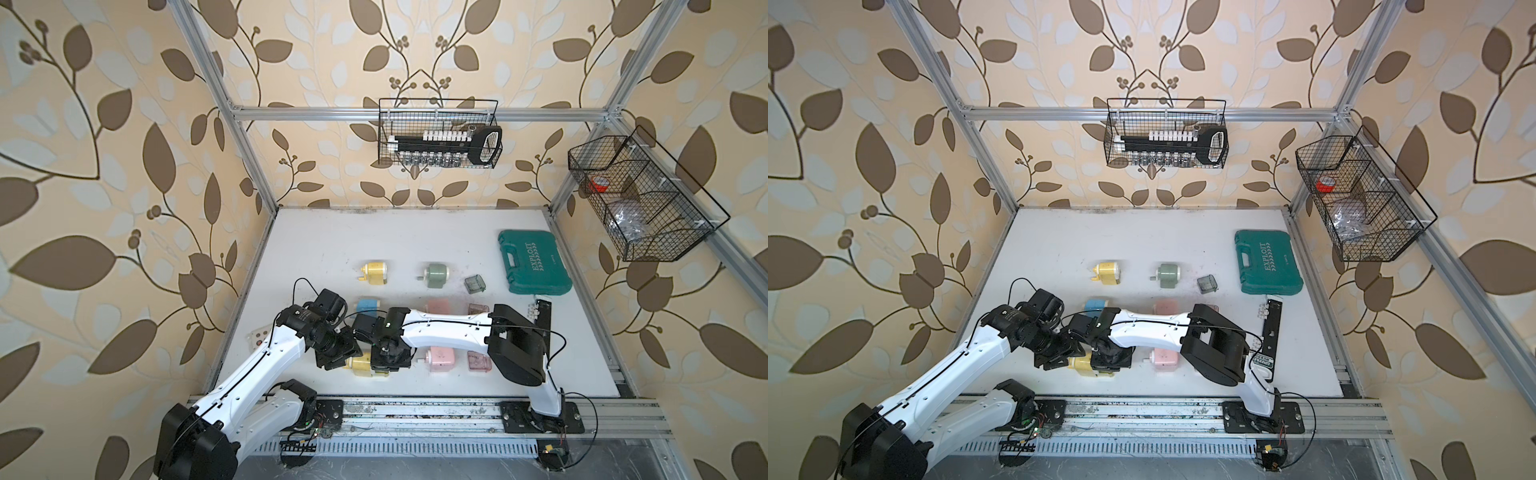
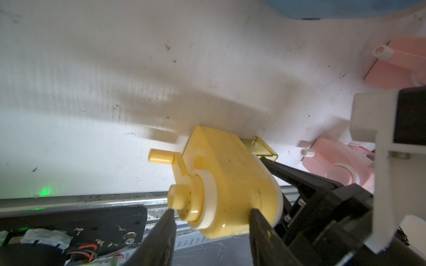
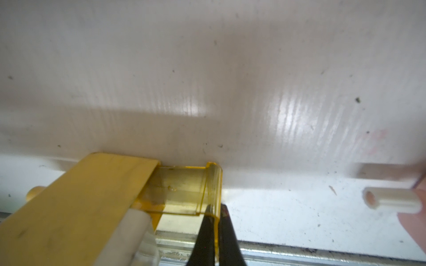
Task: Put the tray back into the pencil sharpener
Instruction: Close the container of the pencil sharpener.
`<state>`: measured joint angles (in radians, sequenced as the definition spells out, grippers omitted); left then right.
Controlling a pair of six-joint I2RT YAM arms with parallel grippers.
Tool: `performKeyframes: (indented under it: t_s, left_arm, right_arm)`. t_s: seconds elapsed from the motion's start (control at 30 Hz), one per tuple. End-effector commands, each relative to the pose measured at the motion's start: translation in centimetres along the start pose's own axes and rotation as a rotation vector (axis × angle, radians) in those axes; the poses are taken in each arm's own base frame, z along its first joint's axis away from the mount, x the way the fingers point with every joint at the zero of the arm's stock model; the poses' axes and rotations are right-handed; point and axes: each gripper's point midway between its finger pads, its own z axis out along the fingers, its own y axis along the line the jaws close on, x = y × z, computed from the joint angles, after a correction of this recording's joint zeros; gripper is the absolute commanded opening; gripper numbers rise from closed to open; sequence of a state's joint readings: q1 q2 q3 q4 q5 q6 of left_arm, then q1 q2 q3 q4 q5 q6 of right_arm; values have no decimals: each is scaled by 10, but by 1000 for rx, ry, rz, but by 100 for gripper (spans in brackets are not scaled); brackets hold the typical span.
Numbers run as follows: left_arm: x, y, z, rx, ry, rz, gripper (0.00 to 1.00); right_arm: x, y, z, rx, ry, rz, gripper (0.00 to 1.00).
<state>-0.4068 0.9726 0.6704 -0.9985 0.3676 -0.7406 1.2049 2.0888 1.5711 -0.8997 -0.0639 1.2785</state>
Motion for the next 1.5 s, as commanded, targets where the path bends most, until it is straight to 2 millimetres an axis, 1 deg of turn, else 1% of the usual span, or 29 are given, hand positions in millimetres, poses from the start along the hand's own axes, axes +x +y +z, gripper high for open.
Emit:
performKeyframes:
  t_s: [0.0,0.4,0.67,0.8,1.07,1.23,1.47]
  left_arm:
    - [10,22,7,-100,44,-27,52]
    - [11,22,8,-102,45,-29,52]
    - [10,22,8,-102,42,-30,52]
    - [10,22,8,-103,42,-30,52]
    - [10,22,7,-105,40,-31,53]
    - [10,22,7,-104,39,-32,54]
    - [9,23,7,-105,36,-33,54]
  right_arm:
    - [1,15,1,-35,2,-17,5]
    - [2,27,-1,-80,11,-24,5]
    - [-1,35,-9,-123,-3,-27,6]
    - [0,35,-12,-127,-7,-30,7]
    - [-2,28,-20,-131,-34,-37,13]
    - [-1,28,-24,-143,-39,-45,16]
    - [-2,25,-32,-148,-57,-48,17]
